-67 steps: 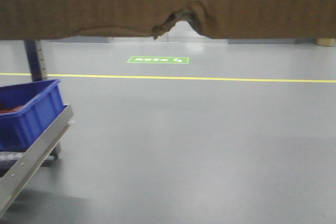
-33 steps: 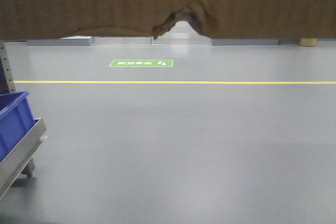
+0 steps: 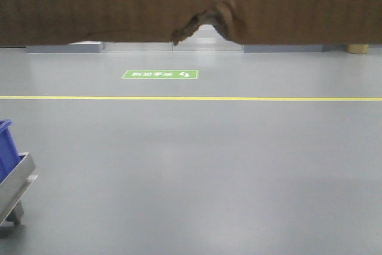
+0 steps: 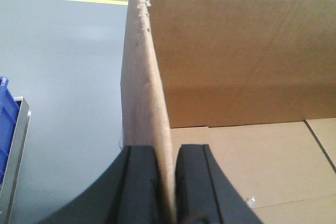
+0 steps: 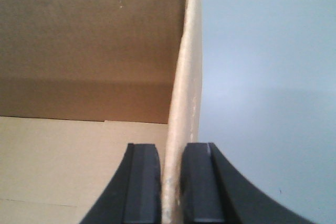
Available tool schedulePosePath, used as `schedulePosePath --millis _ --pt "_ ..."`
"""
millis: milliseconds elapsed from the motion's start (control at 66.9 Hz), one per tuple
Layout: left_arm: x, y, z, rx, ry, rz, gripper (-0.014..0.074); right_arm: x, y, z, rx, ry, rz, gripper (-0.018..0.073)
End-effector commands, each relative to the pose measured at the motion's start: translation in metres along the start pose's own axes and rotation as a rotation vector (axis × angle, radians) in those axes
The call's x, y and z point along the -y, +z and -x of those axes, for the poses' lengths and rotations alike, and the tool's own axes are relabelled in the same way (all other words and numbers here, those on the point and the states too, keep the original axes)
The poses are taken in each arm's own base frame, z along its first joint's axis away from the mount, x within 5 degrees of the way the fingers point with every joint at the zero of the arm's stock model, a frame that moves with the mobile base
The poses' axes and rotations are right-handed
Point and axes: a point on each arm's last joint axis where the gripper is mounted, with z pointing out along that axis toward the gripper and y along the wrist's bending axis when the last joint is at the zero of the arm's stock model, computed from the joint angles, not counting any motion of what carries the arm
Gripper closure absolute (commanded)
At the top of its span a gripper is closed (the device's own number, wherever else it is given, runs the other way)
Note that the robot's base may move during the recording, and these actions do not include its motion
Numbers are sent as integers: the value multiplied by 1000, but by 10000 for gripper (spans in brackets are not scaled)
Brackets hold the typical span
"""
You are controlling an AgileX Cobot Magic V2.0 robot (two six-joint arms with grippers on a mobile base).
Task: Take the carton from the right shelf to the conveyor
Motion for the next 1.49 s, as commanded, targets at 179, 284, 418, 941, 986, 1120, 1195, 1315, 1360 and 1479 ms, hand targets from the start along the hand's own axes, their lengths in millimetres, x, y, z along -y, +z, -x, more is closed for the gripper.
schedulePosePath --millis 179,284,418,941,986,1120,1195,1315,1360,1479 --pt "5 -6 6 81 -7 -47 615 -1 -5 7 96 -10 5 634" --pt "5 -6 6 81 -7 -47 615 -1 -5 7 96 -10 5 634" --pt "5 -6 6 81 -7 -47 615 -1 -5 7 96 -10 5 634" --pt "5 -6 6 81 -7 -47 615 -1 -5 7 95 -10 4 634" --pt "5 -6 6 81 -7 -47 615 -1 -5 7 95 -10 4 634" --pt "5 -6 6 81 -7 -47 615 -1 -5 7 95 -10 4 634" --pt "5 -6 6 81 -7 -47 615 -1 -5 7 95 -10 4 634" --pt "5 -6 6 81 -7 -47 615 -1 -5 7 95 -10 4 634" --pt "5 -6 6 81 -7 -47 615 -1 -5 7 95 -10 4 634" --pt "5 -6 6 81 -7 -47 615 -1 -5 7 95 -10 4 634"
